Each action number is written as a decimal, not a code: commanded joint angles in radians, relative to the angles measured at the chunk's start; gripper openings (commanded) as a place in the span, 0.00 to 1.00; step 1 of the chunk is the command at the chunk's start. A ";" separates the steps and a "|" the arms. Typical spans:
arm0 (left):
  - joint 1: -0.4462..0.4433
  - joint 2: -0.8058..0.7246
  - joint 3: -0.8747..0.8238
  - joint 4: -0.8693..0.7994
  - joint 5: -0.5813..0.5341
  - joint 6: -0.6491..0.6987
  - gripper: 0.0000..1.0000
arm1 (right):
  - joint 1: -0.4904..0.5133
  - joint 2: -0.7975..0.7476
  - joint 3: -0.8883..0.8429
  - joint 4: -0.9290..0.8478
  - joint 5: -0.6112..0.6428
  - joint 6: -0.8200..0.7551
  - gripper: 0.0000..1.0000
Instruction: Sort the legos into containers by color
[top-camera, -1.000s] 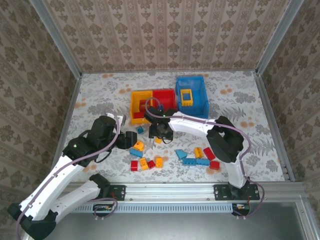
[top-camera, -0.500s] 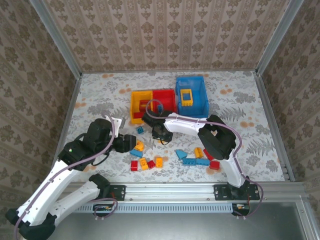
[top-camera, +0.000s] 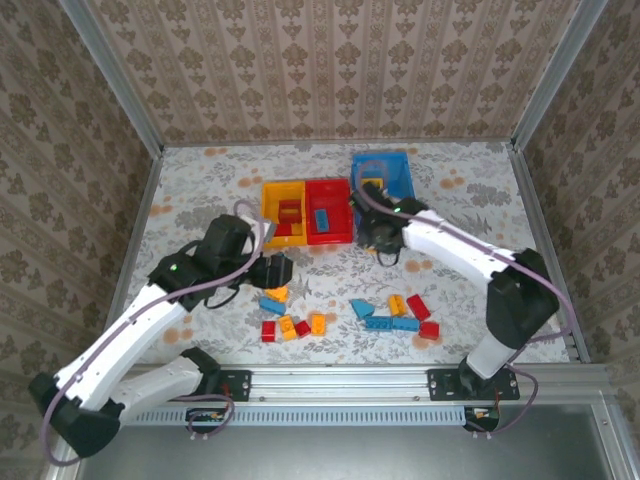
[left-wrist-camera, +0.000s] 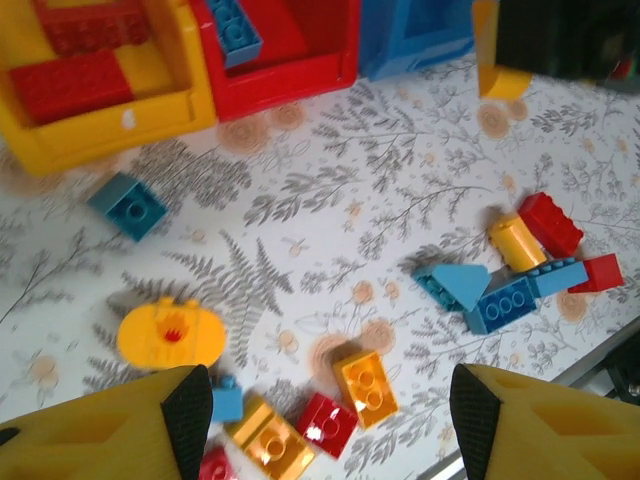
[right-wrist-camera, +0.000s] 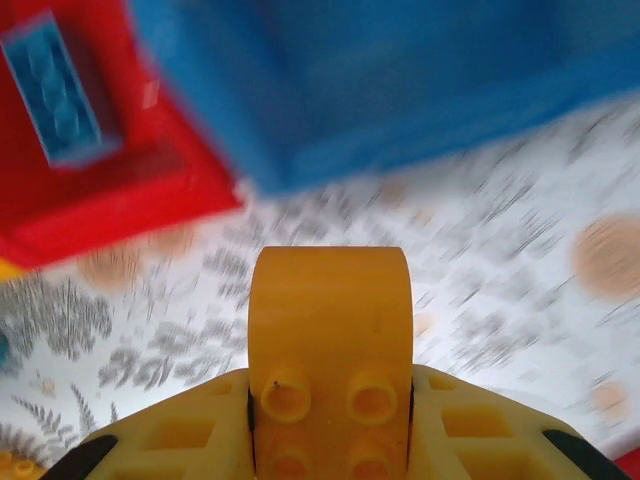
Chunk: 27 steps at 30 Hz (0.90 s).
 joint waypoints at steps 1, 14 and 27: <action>-0.048 0.096 0.103 0.111 0.000 0.049 0.67 | -0.094 0.052 0.025 0.023 -0.134 -0.222 0.28; -0.316 0.627 0.553 0.113 -0.221 0.222 0.68 | -0.238 0.366 0.288 0.036 -0.323 -0.343 0.29; -0.329 0.687 0.598 0.082 -0.236 0.199 0.68 | -0.273 0.389 0.329 0.013 -0.336 -0.371 0.52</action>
